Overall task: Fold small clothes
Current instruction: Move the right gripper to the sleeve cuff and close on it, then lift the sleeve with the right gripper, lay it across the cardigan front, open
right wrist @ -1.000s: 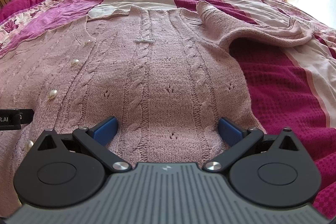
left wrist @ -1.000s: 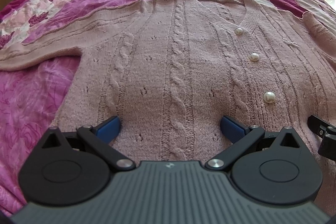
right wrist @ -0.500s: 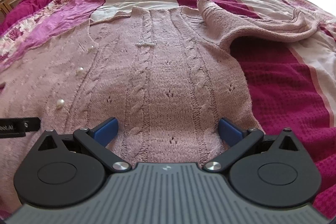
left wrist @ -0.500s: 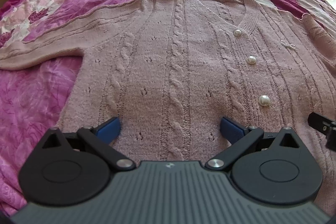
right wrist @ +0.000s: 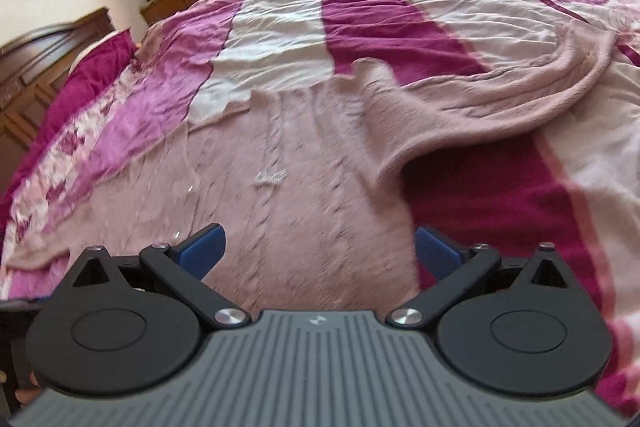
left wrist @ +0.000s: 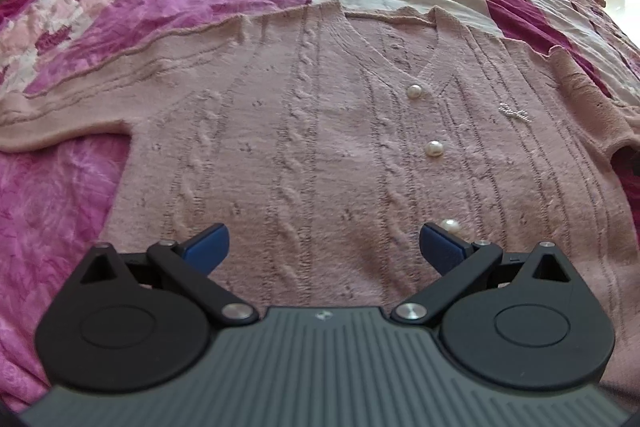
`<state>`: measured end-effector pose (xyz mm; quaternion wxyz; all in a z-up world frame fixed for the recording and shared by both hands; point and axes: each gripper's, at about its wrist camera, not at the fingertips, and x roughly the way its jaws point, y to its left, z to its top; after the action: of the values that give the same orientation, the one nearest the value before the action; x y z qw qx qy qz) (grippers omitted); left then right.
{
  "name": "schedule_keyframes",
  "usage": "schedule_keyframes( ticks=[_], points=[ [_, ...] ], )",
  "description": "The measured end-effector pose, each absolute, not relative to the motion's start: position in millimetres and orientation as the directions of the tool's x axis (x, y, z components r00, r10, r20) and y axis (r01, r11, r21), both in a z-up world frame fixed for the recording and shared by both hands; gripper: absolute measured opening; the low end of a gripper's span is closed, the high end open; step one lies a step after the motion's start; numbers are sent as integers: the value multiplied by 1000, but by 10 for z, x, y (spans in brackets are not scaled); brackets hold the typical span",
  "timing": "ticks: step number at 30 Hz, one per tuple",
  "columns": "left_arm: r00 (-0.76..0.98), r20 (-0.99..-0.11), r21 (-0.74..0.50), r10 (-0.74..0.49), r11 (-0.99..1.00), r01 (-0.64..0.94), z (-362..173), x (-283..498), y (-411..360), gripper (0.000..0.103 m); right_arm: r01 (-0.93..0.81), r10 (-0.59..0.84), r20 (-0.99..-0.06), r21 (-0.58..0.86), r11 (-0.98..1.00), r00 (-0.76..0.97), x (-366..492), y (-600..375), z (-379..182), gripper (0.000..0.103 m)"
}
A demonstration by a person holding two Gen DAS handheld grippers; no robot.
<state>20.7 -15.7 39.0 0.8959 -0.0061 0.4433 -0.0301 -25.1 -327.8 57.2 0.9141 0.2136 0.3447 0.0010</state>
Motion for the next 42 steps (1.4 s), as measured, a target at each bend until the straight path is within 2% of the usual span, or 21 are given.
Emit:
schedule_keyframes(
  ticks=[8,16,21,30,31,32,33,35,36,37,38,40,42],
  points=[
    [578,-812,-62,-80,997,51,365,284,-280,103,268,62,-618,427,863,784,-112,-3997,488,103],
    [566,-823,-18,-53,998,67,273,300,-380,103,422,-75,-624,430,798,778,149,-4711,290,103],
    [562,-826,-6,-45,997,71,231,301,-408,103,455,-89,-624,456,765,776,323,-5004,187,103],
    [558,-829,13,-37,996,86,203,307,-444,103,474,-142,-616,418,775,775,672,-5214,5,103],
    [557,-830,14,-38,996,88,204,311,-442,103,476,-152,-609,415,776,779,685,-5220,2,100],
    [557,-830,15,-39,996,91,209,314,-441,103,480,-162,-605,411,775,779,705,-5231,-3,90],
    [556,-830,16,-40,995,95,216,319,-439,103,494,-178,-609,401,772,773,728,-5244,-9,84],
    [558,-829,19,-40,995,99,236,328,-437,103,515,-202,-613,390,763,763,744,-5255,4,52],
    [559,-828,21,-38,995,99,249,331,-431,103,522,-204,-616,394,756,761,737,-5275,10,43],
    [562,-826,23,-36,995,98,264,332,-424,103,520,-196,-610,414,747,768,718,-5302,17,28],
    [566,-824,27,-33,995,97,281,333,-415,103,510,-185,-598,436,741,780,687,-5326,34,20],
    [577,-817,40,-21,995,92,317,332,-391,103,490,-177,-569,461,740,803,615,-5336,89,14],
    [591,-807,47,-11,996,82,359,334,-352,103,473,-187,-540,458,753,821,553,-5312,183,13]
  ],
)
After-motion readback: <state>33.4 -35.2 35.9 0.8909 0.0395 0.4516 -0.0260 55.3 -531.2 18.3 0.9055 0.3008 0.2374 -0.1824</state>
